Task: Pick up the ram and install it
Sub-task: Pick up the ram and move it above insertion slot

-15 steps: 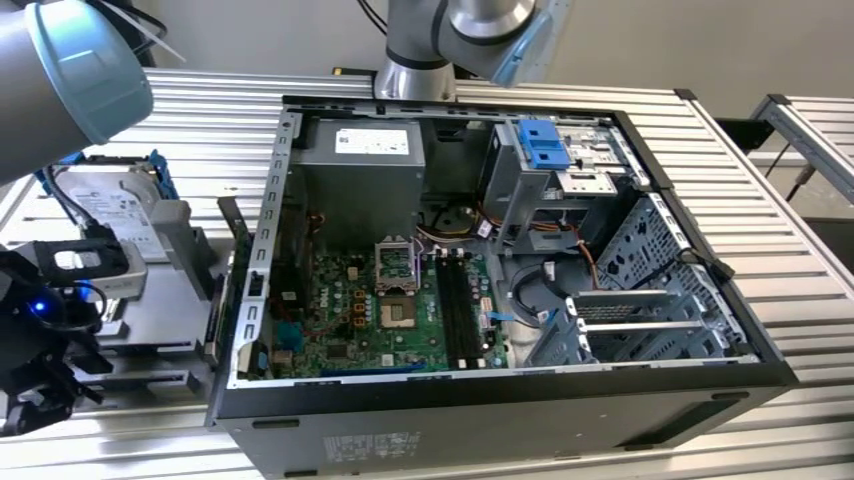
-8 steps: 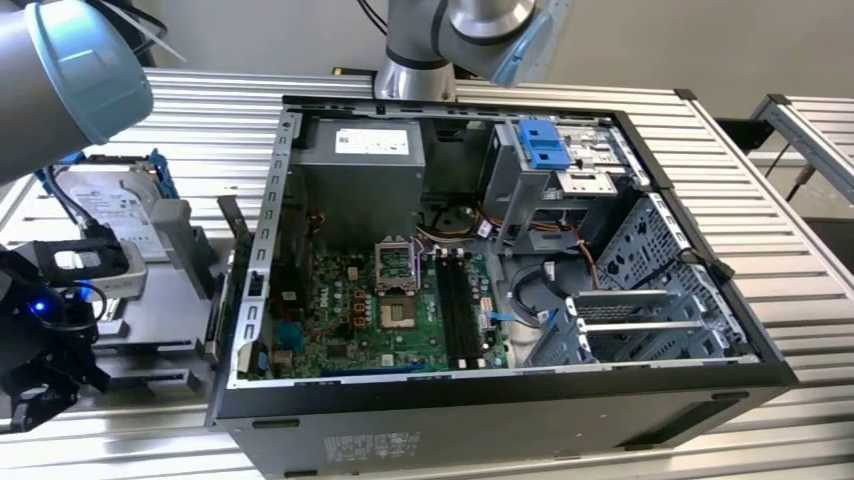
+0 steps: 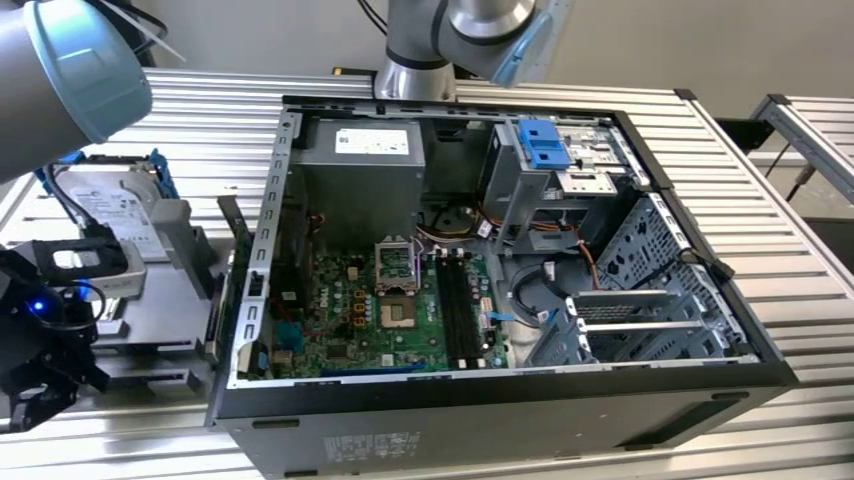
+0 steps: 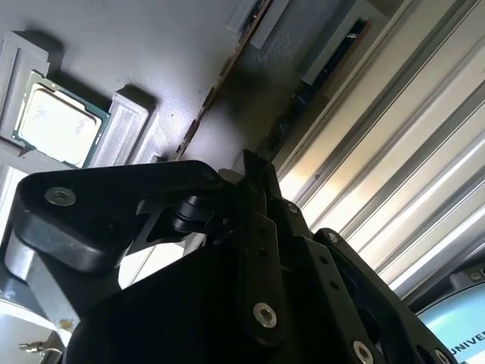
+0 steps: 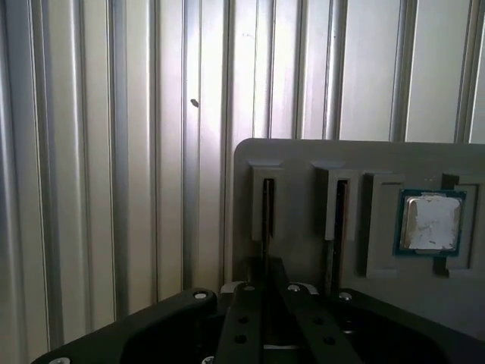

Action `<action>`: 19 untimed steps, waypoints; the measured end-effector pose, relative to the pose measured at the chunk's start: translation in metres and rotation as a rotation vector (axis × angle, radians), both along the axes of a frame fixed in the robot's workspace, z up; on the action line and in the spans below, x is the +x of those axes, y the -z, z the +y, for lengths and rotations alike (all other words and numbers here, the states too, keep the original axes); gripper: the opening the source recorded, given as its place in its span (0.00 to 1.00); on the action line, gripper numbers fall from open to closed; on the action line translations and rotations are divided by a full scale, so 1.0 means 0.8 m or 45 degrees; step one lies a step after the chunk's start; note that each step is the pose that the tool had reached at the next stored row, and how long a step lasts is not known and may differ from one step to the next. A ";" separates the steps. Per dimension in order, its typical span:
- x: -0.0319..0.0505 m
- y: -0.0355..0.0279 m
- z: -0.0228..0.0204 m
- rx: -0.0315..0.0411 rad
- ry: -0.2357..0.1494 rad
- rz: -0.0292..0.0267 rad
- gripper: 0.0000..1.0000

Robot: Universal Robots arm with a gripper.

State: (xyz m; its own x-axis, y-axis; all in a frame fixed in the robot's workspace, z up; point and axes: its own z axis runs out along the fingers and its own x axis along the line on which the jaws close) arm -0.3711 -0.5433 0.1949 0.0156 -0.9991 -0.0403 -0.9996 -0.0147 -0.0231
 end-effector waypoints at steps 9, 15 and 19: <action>0.000 -0.0457 0.0000 0.0001 0.000 0.0011 0.00; 0.000 -0.0793 0.0000 0.0001 0.000 0.0012 0.00; 0.000 -0.1023 0.0001 0.0001 0.000 0.0012 0.00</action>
